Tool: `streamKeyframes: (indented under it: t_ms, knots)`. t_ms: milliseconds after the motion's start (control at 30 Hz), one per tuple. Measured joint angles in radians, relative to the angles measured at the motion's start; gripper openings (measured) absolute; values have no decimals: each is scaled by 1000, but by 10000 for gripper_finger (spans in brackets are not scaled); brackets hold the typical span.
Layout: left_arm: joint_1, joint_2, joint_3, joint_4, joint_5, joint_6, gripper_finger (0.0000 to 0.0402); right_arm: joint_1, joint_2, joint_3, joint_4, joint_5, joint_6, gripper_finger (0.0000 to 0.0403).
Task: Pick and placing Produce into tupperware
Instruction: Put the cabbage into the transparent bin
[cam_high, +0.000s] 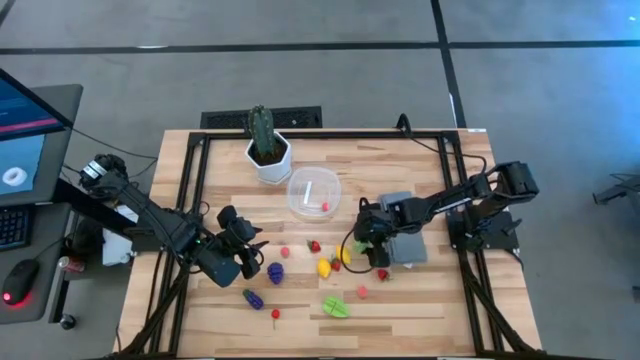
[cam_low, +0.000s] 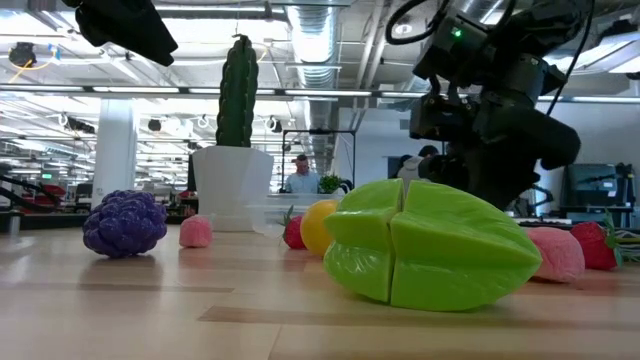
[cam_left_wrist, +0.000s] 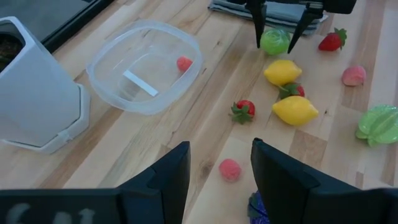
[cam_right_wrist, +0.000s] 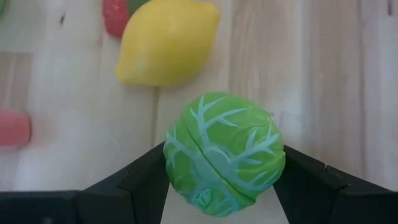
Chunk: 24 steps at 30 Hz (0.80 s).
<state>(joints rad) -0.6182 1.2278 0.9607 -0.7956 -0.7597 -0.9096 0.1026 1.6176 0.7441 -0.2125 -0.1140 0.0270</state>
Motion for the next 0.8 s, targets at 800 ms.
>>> streamKeyframes:
  t_ms: [800]
  knots:
    - [0, 0, 0, 0, -14, 1, 160, -197, -211, 0, 75, -73, 28, 275]
